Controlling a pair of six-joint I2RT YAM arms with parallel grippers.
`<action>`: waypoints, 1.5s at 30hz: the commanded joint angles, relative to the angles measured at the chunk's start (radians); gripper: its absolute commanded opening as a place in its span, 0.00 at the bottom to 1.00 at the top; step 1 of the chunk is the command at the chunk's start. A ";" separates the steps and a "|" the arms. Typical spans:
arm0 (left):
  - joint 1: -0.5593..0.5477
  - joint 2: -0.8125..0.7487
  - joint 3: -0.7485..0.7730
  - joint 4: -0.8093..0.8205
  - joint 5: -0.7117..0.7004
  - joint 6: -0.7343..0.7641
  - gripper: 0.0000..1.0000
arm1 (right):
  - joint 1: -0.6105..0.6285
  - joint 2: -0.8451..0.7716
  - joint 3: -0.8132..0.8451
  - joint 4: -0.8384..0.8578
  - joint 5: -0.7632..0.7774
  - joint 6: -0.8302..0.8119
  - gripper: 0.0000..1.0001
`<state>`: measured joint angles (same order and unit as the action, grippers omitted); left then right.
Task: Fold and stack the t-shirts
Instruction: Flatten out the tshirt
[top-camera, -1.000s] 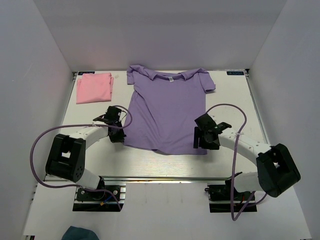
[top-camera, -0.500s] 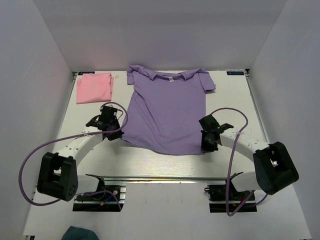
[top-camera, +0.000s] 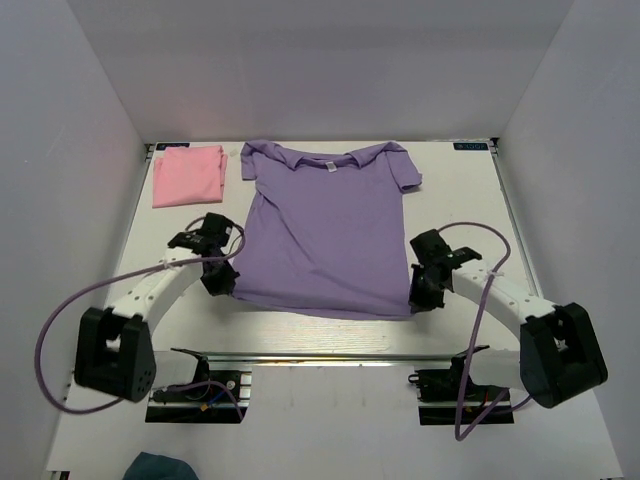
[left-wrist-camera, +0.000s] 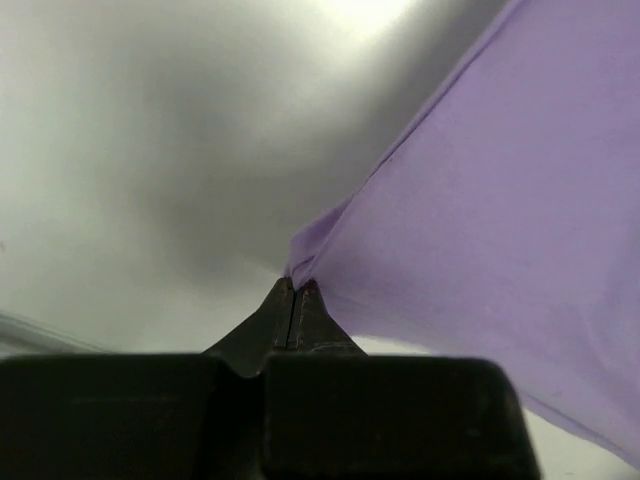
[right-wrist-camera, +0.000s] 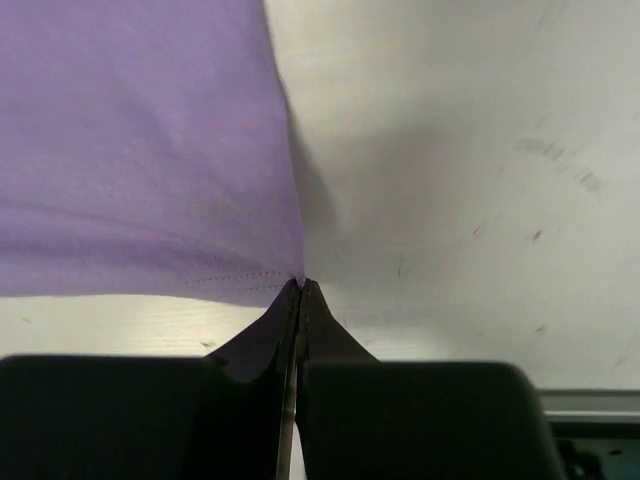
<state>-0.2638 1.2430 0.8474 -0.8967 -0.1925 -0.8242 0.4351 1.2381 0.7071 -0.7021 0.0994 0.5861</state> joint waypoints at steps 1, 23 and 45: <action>0.006 0.114 -0.067 -0.134 0.066 -0.052 0.00 | -0.018 0.058 -0.084 -0.053 -0.136 0.044 0.00; -0.009 0.231 0.268 0.192 0.077 0.114 1.00 | -0.015 0.361 0.483 0.352 0.031 -0.339 0.79; -0.029 0.739 0.456 0.173 0.199 0.175 1.00 | -0.156 1.176 1.281 0.320 -0.210 -0.312 0.79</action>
<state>-0.3000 1.9629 1.3571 -0.6136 0.0589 -0.6376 0.3233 2.3817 1.9491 -0.3641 -0.0895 0.2234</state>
